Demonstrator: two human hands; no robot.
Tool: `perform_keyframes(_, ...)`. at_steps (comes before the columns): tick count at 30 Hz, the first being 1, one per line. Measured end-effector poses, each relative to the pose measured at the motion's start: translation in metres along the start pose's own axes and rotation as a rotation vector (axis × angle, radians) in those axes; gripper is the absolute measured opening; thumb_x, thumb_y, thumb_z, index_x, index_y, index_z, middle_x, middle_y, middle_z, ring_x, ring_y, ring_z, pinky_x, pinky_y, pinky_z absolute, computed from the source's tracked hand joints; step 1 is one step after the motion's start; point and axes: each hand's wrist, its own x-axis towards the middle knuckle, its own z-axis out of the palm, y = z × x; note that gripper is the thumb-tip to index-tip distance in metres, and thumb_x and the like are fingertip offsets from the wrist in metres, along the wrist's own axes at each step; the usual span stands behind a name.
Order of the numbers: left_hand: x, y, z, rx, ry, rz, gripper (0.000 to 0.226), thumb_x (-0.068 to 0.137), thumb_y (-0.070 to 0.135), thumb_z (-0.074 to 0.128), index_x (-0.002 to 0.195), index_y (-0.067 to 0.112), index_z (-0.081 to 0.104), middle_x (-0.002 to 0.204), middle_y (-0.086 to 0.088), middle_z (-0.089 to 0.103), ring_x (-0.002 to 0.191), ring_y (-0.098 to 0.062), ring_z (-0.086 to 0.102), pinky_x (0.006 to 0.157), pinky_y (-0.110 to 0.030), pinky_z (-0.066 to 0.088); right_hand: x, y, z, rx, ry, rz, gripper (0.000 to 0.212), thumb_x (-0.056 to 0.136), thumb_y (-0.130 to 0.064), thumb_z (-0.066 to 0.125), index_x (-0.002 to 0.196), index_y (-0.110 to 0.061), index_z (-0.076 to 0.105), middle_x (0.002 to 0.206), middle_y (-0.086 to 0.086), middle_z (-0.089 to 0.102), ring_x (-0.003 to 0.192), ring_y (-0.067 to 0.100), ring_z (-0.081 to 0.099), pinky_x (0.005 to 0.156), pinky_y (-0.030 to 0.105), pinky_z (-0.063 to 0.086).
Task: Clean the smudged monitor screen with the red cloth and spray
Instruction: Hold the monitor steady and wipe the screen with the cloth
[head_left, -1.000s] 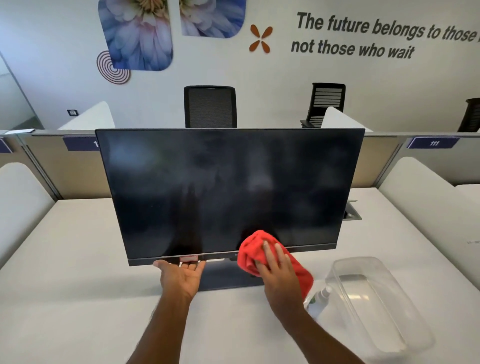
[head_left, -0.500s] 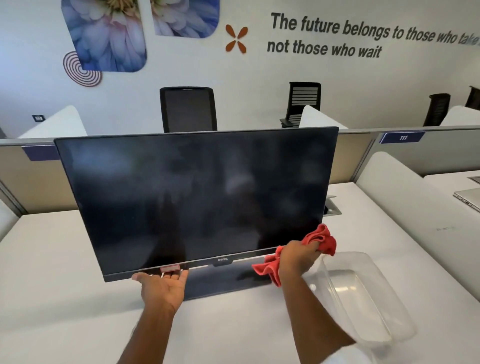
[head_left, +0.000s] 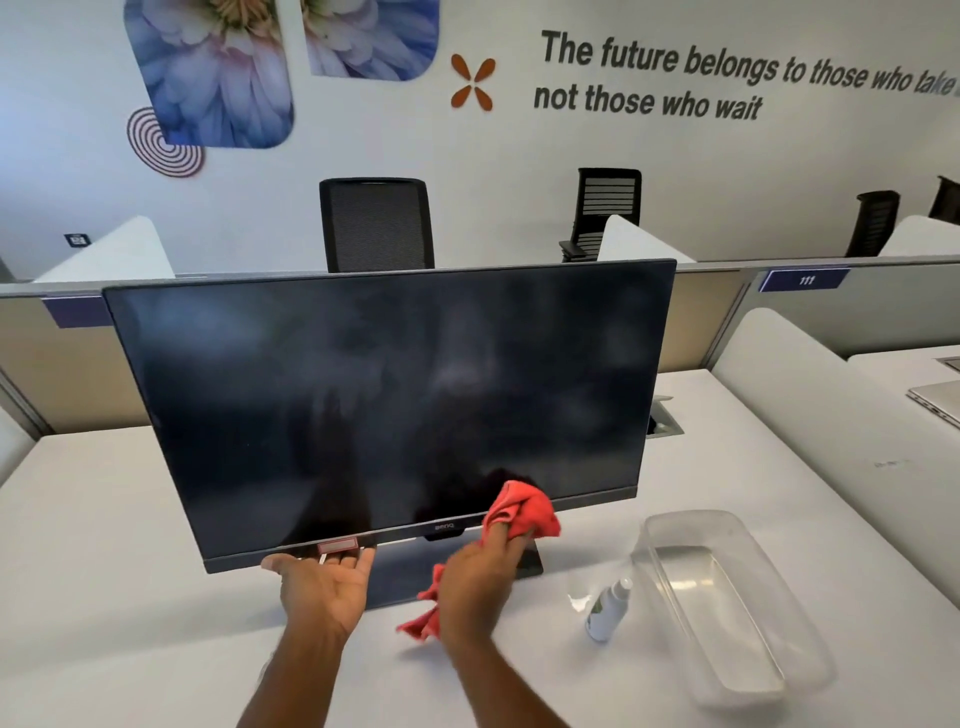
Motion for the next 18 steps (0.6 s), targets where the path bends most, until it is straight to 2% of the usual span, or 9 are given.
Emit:
perform_keyframes(2,-0.001,0.000,0.000,0.007,0.000,-0.013,0.057,0.095,0.064,0.028,0.134,0.027,0.047,0.141,-0.002,0.050,0.139,-0.033,0.036,0.114,-0.057,0.024,-0.017,0.005,0.011,-0.119,-0.037,-0.051,0.054,0.097,-0.003,0.045,0.149,-0.015,0.035,0.156,0.011,0.030,0.096,0.025,0.066,0.073,0.030,0.061)
perform_keyframes(4,-0.002,0.000,0.001,0.008,0.007,-0.011,0.060,0.095,0.064,0.028,0.140,0.026,0.042,0.148,-0.003,0.044,0.141,-0.034,0.033,0.114,-0.057,0.023,-0.018,0.004,0.013,-0.142,-0.057,-0.024,0.060,0.098,-0.005,0.046,0.154,-0.016,0.024,0.160,0.010,0.024,0.102,0.022,0.064,0.077,0.026,0.060)
perform_keyframes(7,-0.004,0.001,0.002,0.006,0.018,0.006,0.052,0.095,0.064,0.029,0.125,0.027,0.050,0.138,-0.002,0.053,0.137,-0.034,0.040,0.112,-0.057,0.026,-0.001,-0.003,0.001,-0.070,-0.067,0.004,0.067,0.094,0.003,0.045,0.154,-0.018,0.022,0.160,0.012,0.018,0.100,0.034,0.064,0.070,0.038,0.061)
perform_keyframes(10,-0.005,0.000,0.003,-0.005,0.005,0.015,0.048,0.095,0.063,0.030,0.117,0.028,0.053,0.124,0.000,0.056,0.133,-0.034,0.045,0.112,-0.057,0.029,0.033,-0.010,-0.023,0.124,-0.042,0.148,0.067,0.091,0.002,0.046,0.147,-0.028,0.025,0.139,0.020,0.043,0.071,0.049,0.067,0.047,0.049,0.058)
perform_keyframes(11,-0.006,0.000,0.003,-0.006,0.006,0.017,0.048,0.095,0.063,0.030,0.118,0.028,0.053,0.124,0.000,0.057,0.132,-0.034,0.045,0.111,-0.057,0.029,0.048,-0.011,-0.032,0.180,-0.026,0.221,0.060,0.093,-0.003,0.046,0.143,-0.029,0.025,0.127,0.024,0.051,0.067,0.051,0.066,0.047,0.054,0.057)
perform_keyframes(12,-0.006,0.000,0.003,-0.007,0.009,0.018,0.048,0.095,0.063,0.031,0.119,0.027,0.053,0.124,0.000,0.057,0.131,-0.034,0.046,0.111,-0.057,0.030,0.063,-0.015,-0.041,0.207,0.023,0.269,0.054,0.094,-0.005,0.044,0.140,-0.028,0.028,0.122,0.025,0.054,0.071,0.050,0.067,0.054,0.053,0.059)
perform_keyframes(13,-0.007,0.000,0.003,-0.007,0.013,0.017,0.049,0.095,0.064,0.032,0.119,0.027,0.053,0.124,-0.001,0.057,0.130,-0.034,0.047,0.110,-0.057,0.031,0.075,-0.017,-0.047,0.182,0.103,0.268,0.050,0.094,-0.003,0.043,0.139,-0.022,0.032,0.125,0.023,0.052,0.079,0.046,0.066,0.062,0.044,0.059)
perform_keyframes(16,-0.008,-0.003,0.002,-0.007,0.006,0.023,0.048,0.094,0.064,0.033,0.117,0.027,0.054,0.123,-0.001,0.059,0.128,-0.034,0.049,0.110,-0.057,0.031,0.093,-0.023,-0.053,0.170,0.246,0.225,0.042,0.094,0.004,0.044,0.135,-0.005,0.042,0.127,0.017,0.050,0.076,0.026,0.059,0.056,0.023,0.048)
perform_keyframes(18,-0.007,-0.003,0.000,-0.005,-0.002,0.019,0.048,0.094,0.064,0.033,0.117,0.028,0.055,0.123,-0.001,0.059,0.129,-0.034,0.049,0.110,-0.057,0.031,0.082,-0.029,-0.046,0.228,0.219,0.223,0.039,0.094,0.005,0.041,0.132,-0.004,0.044,0.123,0.018,0.052,0.068,0.026,0.060,0.053,0.028,0.052)
